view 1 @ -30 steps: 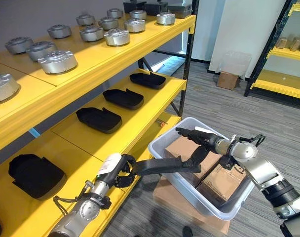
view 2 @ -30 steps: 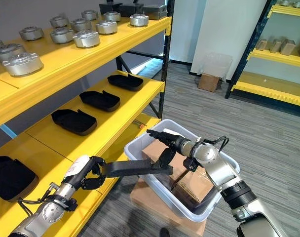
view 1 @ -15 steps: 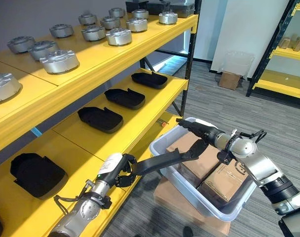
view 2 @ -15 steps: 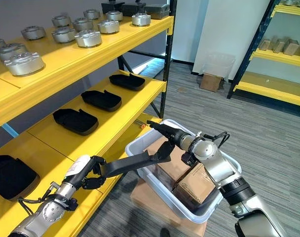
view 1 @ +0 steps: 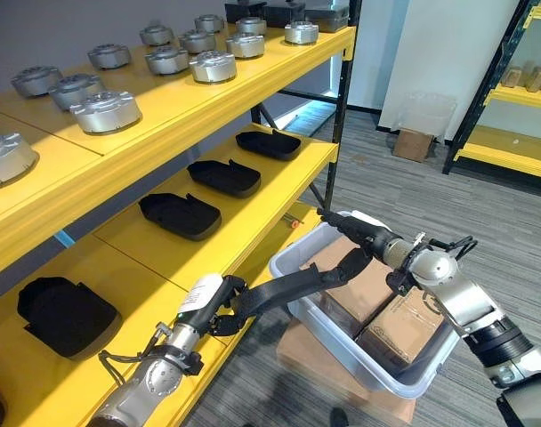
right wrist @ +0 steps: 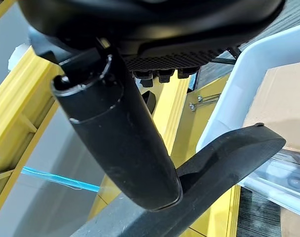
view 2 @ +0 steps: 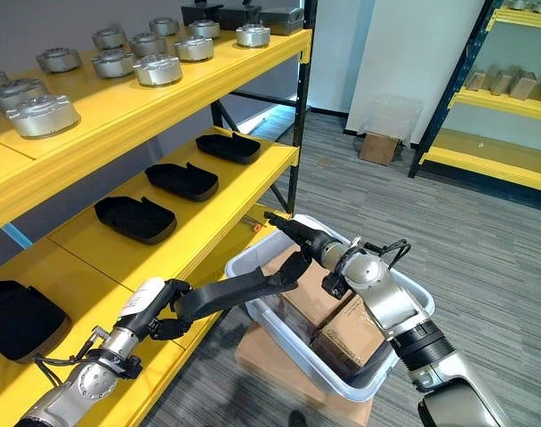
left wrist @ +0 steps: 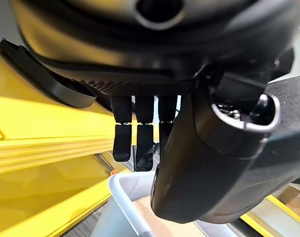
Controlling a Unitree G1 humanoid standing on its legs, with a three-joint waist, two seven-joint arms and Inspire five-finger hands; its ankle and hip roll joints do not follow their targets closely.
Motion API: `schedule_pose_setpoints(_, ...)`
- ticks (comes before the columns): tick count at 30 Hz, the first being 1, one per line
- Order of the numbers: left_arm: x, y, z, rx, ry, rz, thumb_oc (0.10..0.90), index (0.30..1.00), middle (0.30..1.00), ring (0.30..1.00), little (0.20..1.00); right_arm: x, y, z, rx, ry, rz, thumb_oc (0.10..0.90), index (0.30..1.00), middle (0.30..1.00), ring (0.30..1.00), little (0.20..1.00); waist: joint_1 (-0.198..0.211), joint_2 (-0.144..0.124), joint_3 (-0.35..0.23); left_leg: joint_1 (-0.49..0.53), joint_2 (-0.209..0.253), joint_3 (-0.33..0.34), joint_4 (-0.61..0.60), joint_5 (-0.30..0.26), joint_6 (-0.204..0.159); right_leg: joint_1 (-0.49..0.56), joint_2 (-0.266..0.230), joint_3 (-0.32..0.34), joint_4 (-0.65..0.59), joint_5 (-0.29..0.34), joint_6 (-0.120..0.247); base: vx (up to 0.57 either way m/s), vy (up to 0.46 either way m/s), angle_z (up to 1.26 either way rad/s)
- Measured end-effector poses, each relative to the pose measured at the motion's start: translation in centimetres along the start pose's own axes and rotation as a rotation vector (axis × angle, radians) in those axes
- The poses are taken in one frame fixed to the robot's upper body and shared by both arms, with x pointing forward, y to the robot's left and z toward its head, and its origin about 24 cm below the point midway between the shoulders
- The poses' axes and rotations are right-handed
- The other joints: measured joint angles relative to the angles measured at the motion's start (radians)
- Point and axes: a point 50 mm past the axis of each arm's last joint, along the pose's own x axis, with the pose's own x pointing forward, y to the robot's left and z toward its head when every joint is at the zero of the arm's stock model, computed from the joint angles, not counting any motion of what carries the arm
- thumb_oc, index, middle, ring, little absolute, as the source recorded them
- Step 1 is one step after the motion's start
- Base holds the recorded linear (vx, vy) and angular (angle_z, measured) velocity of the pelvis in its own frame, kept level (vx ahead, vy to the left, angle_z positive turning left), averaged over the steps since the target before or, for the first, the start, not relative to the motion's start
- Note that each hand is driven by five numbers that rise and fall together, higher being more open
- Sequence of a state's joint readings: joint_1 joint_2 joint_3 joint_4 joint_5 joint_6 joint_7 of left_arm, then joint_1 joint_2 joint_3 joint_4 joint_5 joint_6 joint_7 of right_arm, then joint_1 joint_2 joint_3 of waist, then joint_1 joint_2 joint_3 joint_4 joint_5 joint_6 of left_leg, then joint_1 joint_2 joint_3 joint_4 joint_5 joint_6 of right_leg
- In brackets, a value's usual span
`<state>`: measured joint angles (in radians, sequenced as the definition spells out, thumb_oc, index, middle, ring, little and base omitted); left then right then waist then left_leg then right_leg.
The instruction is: Move parts from the plastic box to the shelf.
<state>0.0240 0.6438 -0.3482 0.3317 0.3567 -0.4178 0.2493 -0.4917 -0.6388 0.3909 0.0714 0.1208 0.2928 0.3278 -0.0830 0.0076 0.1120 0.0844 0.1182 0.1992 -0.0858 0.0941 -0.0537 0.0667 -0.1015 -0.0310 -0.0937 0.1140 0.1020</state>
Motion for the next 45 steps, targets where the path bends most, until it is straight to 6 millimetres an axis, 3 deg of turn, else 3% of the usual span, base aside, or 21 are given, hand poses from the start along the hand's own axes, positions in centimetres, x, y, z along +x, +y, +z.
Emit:
schedule_pose_setpoints(36, 0.24, -0.45, 0.36, -0.069, 0.007, 0.033, 0.4, 0.3, 0.3, 0.3, 0.3, 0.05, -0.07, 0.1, 0.001, -0.009, -0.03, 0.9, 1.0, 1.0, 1.0, 1.0, 0.001, 0.0, 0.0, 0.007, 0.0, -0.004, 0.0, 0.0, -0.001, 0.009, 0.0, -0.002, 0.0, -0.001, 0.0, 0.0, 0.0, 0.0)
schedule_pose_setpoints(45, 0.68, -0.49, 0.71, -0.182, 0.016, 0.071, 0.4, 0.3, 0.3, 0.3, 0.3, 0.15, 0.09, 0.18, 0.006, -0.014, -0.027, 0.9, 1.0, 1.0, 1.0, 1.0, -0.004, -0.002, 0.0, 0.008, 0.0, -0.004, 0.0, 0.0, -0.001, 0.01, 0.0, -0.002, 0.0, -0.001, 0.0, 0.0, 0.0, 0.0)
